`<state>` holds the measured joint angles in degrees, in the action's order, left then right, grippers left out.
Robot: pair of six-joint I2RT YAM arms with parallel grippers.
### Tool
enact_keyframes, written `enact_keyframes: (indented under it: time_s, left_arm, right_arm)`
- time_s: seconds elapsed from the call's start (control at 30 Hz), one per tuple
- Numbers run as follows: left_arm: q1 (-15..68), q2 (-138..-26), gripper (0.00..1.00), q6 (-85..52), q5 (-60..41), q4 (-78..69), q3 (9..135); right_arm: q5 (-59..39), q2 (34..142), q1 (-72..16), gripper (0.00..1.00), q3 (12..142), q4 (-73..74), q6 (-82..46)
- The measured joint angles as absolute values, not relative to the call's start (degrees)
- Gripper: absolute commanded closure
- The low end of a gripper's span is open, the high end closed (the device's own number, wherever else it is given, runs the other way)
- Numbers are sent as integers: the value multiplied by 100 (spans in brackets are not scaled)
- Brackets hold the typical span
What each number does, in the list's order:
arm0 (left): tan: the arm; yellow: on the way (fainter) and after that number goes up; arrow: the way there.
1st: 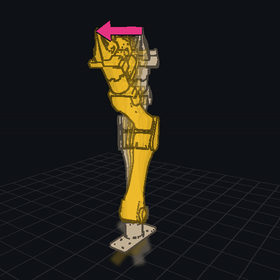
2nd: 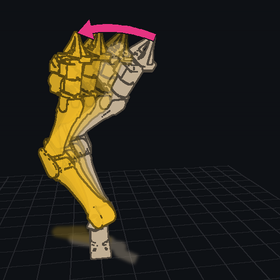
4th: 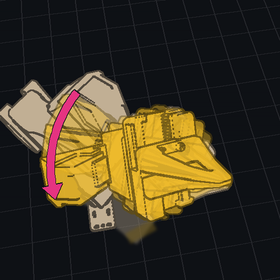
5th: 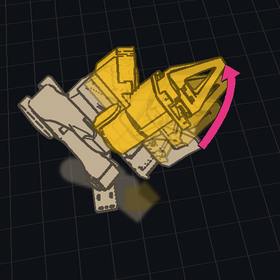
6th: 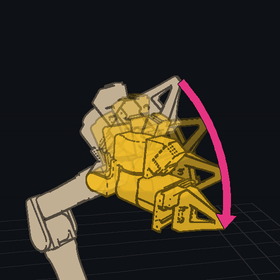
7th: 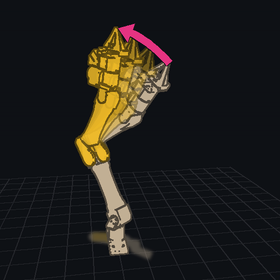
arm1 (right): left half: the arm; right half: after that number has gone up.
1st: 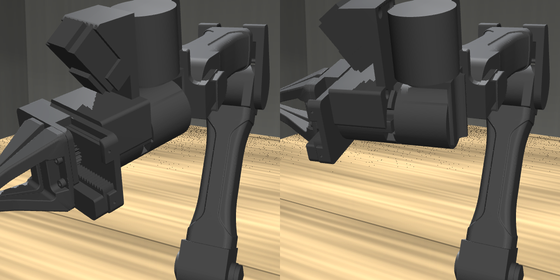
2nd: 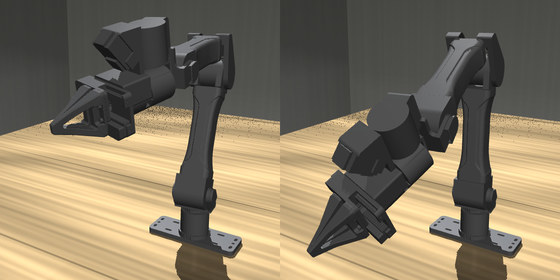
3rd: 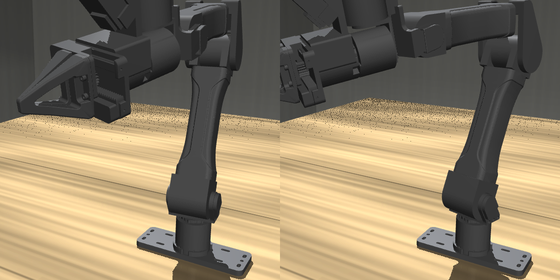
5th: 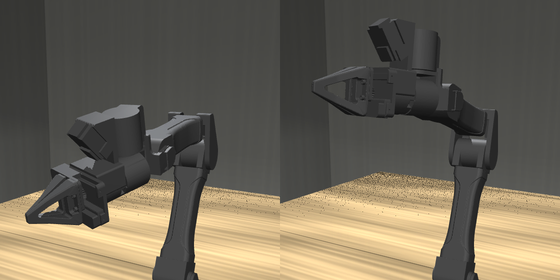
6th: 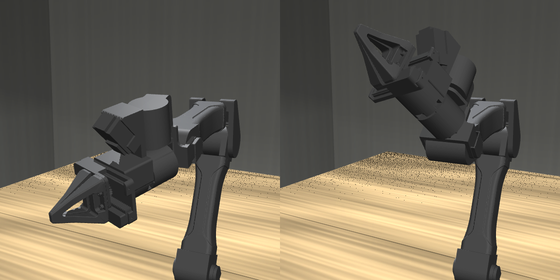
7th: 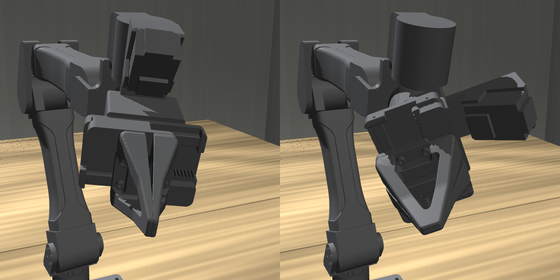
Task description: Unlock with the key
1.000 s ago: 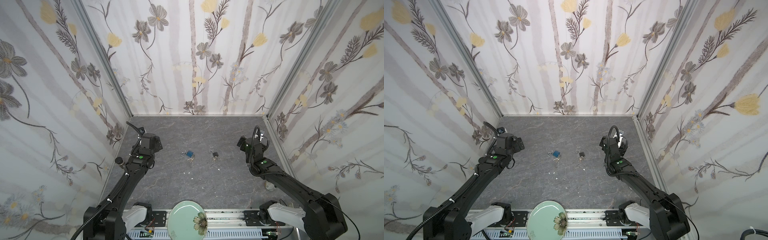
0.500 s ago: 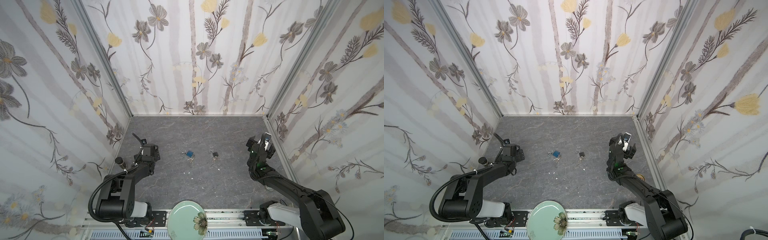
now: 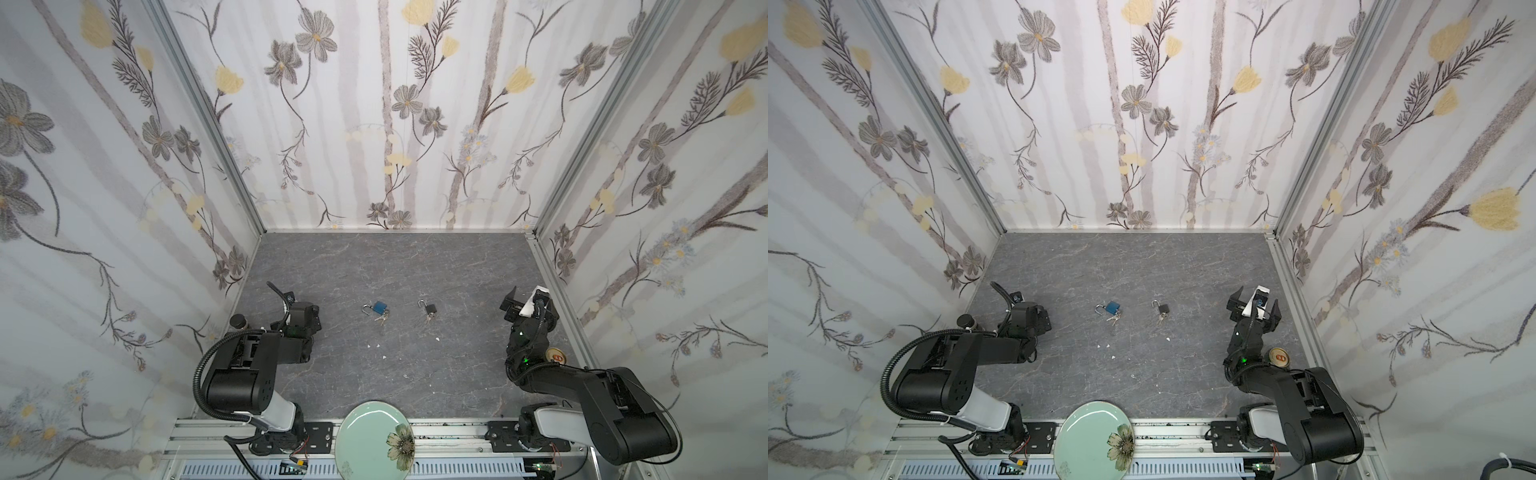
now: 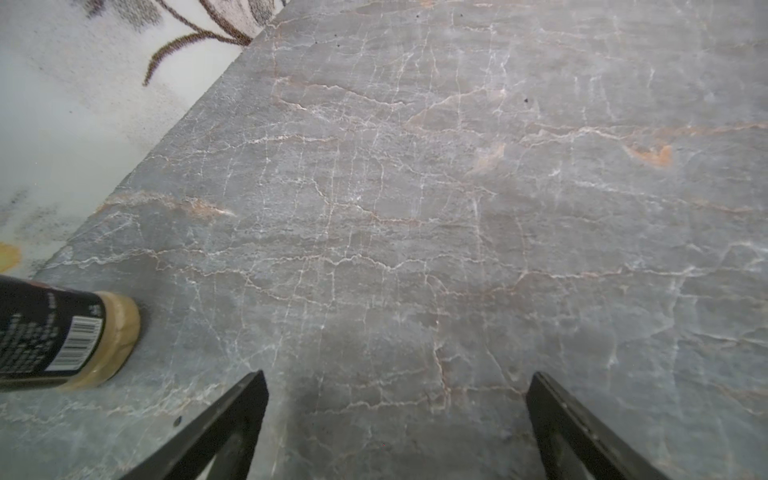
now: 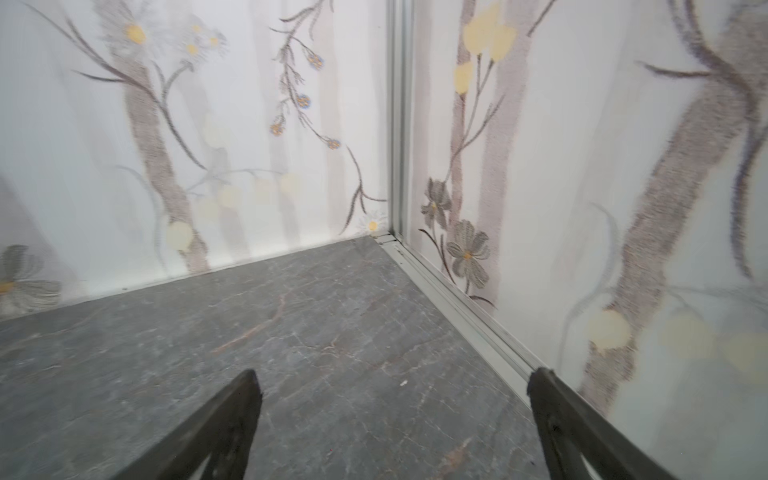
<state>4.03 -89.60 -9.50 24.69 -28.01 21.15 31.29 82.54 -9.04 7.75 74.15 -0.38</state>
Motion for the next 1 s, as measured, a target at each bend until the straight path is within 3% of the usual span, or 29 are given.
enact_keyframes:
  time_s: [0.27,0.73,1.0]
  left_arm:
    - [390,-8967,0,-945,2475,-2821,2150]
    - [390,-8969,0,-945,2475,-2825,2152]
    - [390,-9059,0,-281,1605,-5009,2088]
  right_arm:
    - [1940,8628,-528,0,969,7850,-99]
    - [1922,8632,-491,0,978,7717,-189]
    - [1872,8670,-478,0,1044,7690,-193]
